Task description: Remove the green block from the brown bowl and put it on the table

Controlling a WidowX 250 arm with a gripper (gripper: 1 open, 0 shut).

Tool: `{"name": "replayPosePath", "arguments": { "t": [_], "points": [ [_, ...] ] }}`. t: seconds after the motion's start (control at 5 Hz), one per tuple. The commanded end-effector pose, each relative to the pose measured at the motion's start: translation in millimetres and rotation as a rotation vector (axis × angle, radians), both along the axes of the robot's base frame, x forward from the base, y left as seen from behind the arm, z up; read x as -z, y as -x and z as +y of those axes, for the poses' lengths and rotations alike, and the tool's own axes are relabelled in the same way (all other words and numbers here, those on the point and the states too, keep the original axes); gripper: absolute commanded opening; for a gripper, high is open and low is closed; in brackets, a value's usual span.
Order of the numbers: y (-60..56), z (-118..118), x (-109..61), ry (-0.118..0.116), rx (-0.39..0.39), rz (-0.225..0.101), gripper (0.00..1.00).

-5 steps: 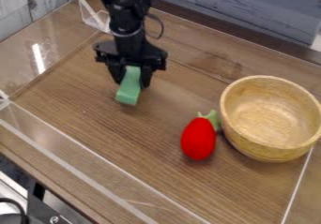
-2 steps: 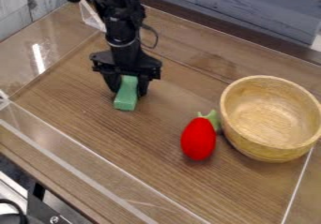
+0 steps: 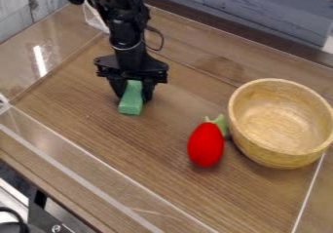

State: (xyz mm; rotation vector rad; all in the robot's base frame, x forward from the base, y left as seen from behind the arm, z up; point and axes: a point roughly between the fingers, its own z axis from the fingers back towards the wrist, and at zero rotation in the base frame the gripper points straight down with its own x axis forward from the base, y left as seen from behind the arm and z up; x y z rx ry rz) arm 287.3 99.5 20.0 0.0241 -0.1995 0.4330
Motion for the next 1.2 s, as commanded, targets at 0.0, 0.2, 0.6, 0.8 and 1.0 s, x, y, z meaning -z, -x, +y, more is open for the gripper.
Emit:
{"name": "replayPosePath", "arguments": {
  "t": [0.0,0.2,0.6,0.8,1.0],
  "points": [
    [-4.6,5.8,-5.9,0.002,-0.007,-0.023,0.0],
    [-5.2,5.1,-5.4,0.011,-0.004,-0.023,0.0],
    [-5.6,3.2,-5.1,0.024,0.005,-0.023,0.0],
    [-6.0,2.1,-4.9,0.029,0.01,-0.023,0.0],
    [-6.8,-0.6,-9.0,0.05,0.009,-0.009,1.0]
  ]
}}
